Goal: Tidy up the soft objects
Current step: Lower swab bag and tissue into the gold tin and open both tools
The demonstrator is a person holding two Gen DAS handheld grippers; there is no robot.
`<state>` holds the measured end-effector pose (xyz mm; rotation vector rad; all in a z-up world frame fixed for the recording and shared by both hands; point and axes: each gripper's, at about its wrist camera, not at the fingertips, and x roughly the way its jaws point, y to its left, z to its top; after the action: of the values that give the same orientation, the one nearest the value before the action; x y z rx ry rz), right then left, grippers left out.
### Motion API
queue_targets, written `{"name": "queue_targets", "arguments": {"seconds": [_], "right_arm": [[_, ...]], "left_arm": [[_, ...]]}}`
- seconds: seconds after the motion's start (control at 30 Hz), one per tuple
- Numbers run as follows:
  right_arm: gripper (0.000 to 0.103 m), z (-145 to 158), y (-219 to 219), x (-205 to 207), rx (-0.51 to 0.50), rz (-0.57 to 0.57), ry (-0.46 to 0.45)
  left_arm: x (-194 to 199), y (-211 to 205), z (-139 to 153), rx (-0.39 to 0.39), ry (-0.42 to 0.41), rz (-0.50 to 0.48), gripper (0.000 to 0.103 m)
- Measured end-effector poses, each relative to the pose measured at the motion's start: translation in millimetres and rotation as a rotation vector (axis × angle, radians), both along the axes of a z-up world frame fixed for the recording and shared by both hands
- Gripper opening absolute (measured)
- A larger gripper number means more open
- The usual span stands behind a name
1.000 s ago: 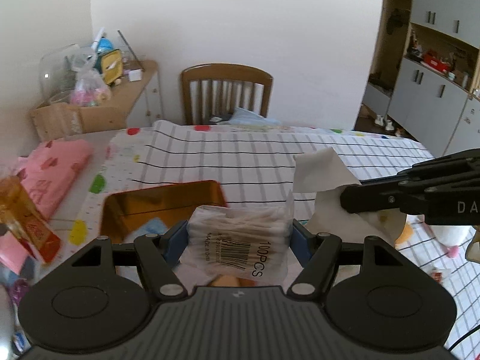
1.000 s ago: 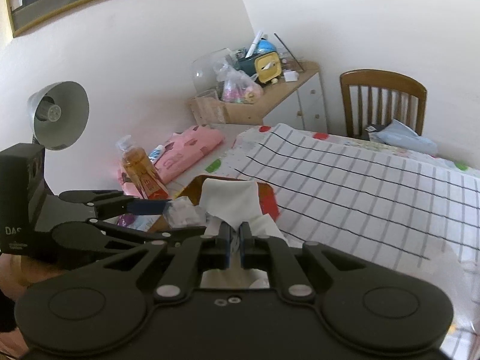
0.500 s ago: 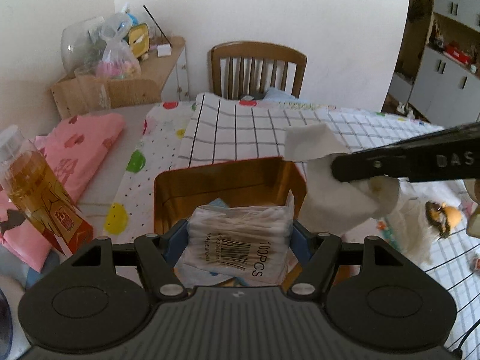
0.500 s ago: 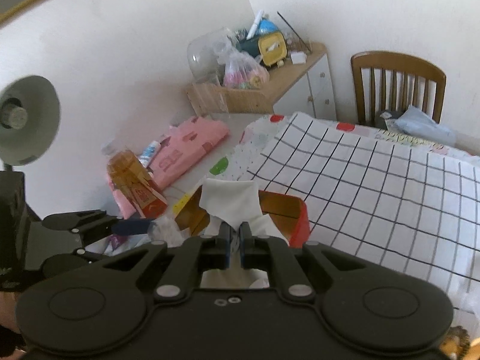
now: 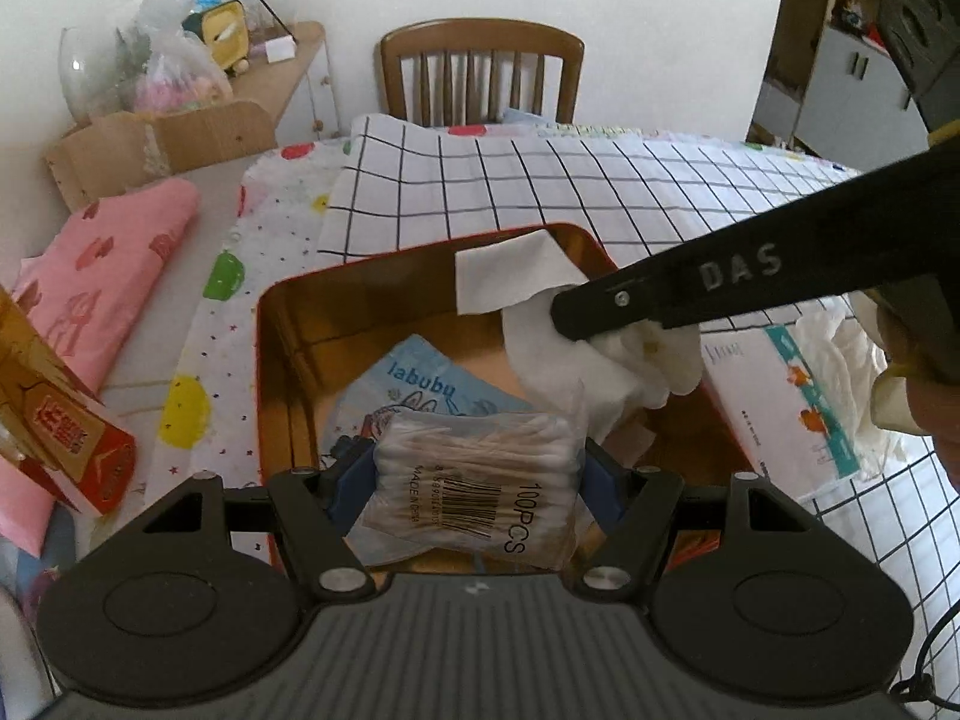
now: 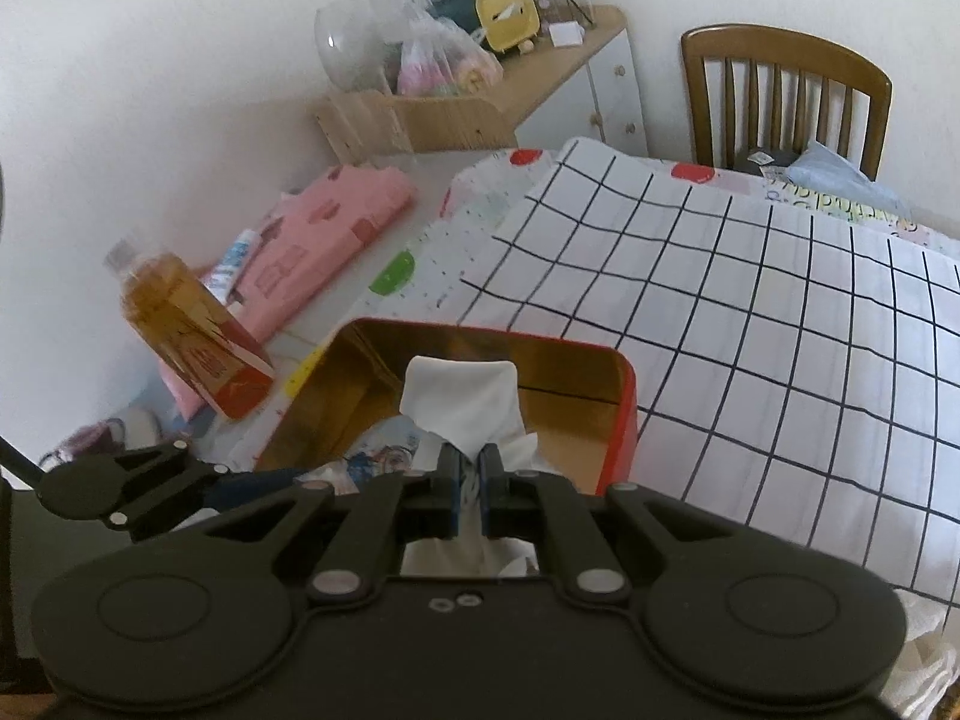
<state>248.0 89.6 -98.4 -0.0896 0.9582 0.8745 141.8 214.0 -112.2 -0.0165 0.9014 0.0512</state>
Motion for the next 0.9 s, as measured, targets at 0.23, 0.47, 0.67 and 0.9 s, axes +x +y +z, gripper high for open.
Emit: {"name": "queue_targets", "arguments": {"seconds": [0.23,0.47,0.67,0.9], "right_arm": [[0.009,-9,3,0,-0.046,0.01,0.02],[0.015,-8,-3,0,-0.034,0.019,0.034],[0.019,-1,-8,-3,-0.018,0.022,0.025],[0.029,8,-19,-9,-0.007,0.017,0.017]], "left_arm": [[8,-3,-6,-0.006,0.022,-0.011,0.071],[12,-5,-8,-0.01,0.036,-0.015,0.071],[10,-5,-6,-0.005,0.028,-0.002,0.073],[3,-4,1,-0.014,0.006,0.022,0.078]]}}
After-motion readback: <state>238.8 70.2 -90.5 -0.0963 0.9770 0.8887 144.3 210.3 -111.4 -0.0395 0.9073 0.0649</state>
